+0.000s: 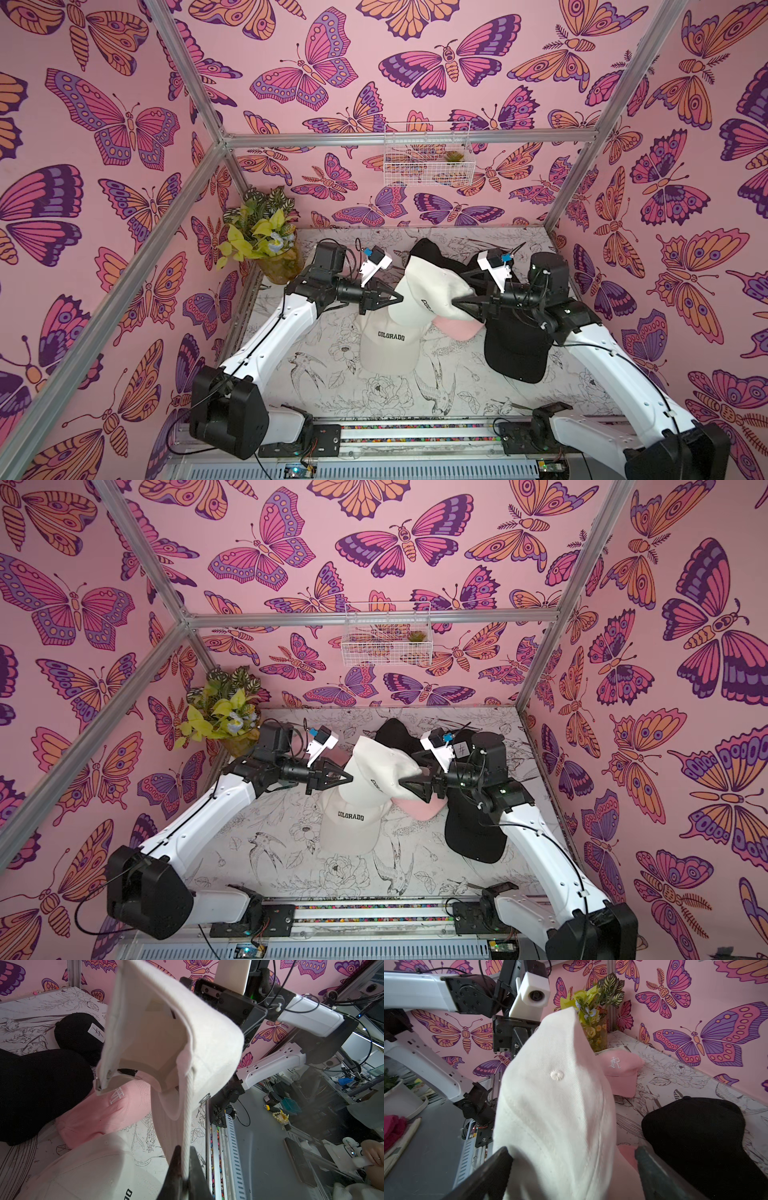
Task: Stack the baseball caps by color
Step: Place the baseball cap on the baseball cap.
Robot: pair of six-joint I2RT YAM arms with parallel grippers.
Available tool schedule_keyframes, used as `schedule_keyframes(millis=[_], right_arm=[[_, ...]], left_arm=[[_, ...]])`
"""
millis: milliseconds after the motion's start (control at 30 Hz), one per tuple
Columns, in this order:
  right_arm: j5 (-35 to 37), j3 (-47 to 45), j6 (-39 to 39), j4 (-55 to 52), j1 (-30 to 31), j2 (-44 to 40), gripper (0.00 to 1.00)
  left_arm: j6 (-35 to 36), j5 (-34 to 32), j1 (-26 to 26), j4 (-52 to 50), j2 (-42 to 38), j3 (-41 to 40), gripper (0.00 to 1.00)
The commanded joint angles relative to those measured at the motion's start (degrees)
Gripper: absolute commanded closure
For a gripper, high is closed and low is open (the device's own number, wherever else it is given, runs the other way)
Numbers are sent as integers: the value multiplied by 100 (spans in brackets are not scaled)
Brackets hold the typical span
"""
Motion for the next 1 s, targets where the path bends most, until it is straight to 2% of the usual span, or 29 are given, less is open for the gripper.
schedule_keyframes(millis=[0, 333, 500, 733, 967], right_arm=[[-569, 246, -300, -413, 62, 192, 4], [-590, 485, -649, -786, 450, 180, 6], [242, 493, -832, -920, 673, 11, 6], [121, 737, -1275, -1521, 1041, 25, 12], [313, 1124, -1614, -2133, 1342, 55, 20]], left_arm=[[75, 63, 21, -3, 50, 211, 100], [-173, -635, 70, -4, 527, 532, 100], [-345, -558, 83, -4, 671, 626, 100], [-745, -422, 219, -46, 773, 784, 100], [-726, -416, 250, -513, 1031, 1047, 100]])
